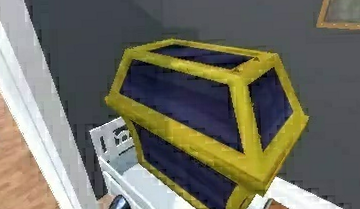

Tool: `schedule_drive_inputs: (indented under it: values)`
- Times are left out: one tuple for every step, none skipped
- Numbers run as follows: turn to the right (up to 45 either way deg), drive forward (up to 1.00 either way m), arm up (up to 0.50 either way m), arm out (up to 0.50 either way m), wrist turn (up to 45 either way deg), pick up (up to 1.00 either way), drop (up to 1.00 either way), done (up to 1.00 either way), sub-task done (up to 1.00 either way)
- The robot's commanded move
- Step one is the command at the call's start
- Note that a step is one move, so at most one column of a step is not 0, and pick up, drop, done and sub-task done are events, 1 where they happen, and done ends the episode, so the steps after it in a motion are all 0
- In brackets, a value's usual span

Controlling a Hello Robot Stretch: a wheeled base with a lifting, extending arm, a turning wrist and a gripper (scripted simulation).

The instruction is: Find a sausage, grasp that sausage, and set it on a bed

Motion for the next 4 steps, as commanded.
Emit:
schedule_drive_inputs:
  values:
    - [-45.0,0.0,0.0,0.0,0.0,0.0,0.0,0.0,0.0]
    - [-45.0,0.0,0.0,0.0,0.0,0.0,0.0,0.0,0.0]
    - [-33.0,0.0,0.0,0.0,0.0,0.0,0.0,0.0,0.0]
    - [45.0,0.0,0.0,0.0,0.0,0.0,0.0,0.0,0.0]
